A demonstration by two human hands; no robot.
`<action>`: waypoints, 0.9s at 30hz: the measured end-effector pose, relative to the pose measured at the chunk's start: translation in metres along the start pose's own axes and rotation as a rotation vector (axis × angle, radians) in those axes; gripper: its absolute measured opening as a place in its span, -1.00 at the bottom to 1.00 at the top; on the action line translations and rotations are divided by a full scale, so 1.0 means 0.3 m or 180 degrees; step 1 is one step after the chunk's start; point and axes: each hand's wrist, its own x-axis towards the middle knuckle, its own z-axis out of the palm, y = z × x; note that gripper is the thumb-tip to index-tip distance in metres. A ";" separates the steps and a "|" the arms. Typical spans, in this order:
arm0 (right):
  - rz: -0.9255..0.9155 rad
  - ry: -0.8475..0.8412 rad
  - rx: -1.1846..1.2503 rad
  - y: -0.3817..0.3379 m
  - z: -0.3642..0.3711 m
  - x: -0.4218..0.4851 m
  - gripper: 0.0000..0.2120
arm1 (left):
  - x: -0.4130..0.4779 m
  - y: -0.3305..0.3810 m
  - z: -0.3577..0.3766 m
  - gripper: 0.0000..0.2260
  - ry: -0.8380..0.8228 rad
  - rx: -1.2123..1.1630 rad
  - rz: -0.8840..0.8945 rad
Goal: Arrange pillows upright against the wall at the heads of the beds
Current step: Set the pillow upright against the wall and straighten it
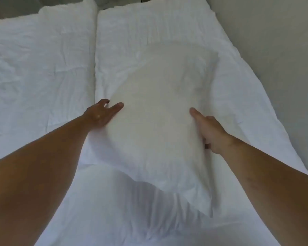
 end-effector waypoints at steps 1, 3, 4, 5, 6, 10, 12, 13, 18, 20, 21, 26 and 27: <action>0.0045 -0.0031 0.0110 -0.007 0.008 0.005 -0.03 | 0.005 0.005 0.004 0.05 -0.0004 -0.0103 -0.0033; 0.0039 -0.0121 0.0317 -0.012 0.034 0.020 0.01 | 0.017 0.013 0.014 -0.02 -0.0057 -0.0216 -0.0149; 0.0043 -0.0159 0.0421 -0.009 0.048 0.024 0.07 | 0.014 0.012 0.023 0.04 -0.0160 -0.0319 -0.0152; -0.0020 -0.0129 0.0456 -0.003 0.066 0.032 0.13 | 0.013 0.008 0.033 0.09 -0.0184 -0.0403 -0.0129; -0.0082 -0.0035 0.0463 0.003 0.083 0.039 0.17 | 0.020 -0.006 0.042 0.13 -0.0201 -0.0451 -0.0181; -0.0179 0.0141 0.0365 0.025 0.108 0.059 0.14 | 0.039 -0.048 0.066 0.14 -0.0358 -0.0544 -0.0368; -0.0231 0.0176 0.0425 0.034 0.109 0.063 0.06 | 0.019 -0.033 0.064 0.06 -0.0362 -0.0635 -0.0301; -0.0275 0.0186 0.0488 0.040 0.108 0.063 -0.03 | 0.007 -0.021 0.062 -0.04 -0.0353 -0.0709 -0.0249; -0.0601 0.0350 0.0435 0.041 0.109 0.017 -0.35 | -0.112 0.079 0.070 -0.47 0.0014 -0.0915 0.0159; -0.0751 0.0480 0.0395 0.020 0.093 -0.023 -0.42 | -0.170 0.109 0.077 -0.48 0.0231 -0.1038 0.0156; -0.0825 0.0526 0.0401 0.006 0.076 -0.051 -0.45 | -0.206 0.127 0.080 -0.49 0.0339 -0.1129 0.0144; -0.1220 0.0786 0.0153 -0.044 -0.072 -0.208 -0.59 | -0.425 0.211 0.158 -0.53 0.0571 -0.1545 0.0284; -0.1295 0.0834 0.0072 -0.047 -0.108 -0.241 -0.60 | -0.473 0.224 0.188 -0.53 0.0595 -0.1624 0.0313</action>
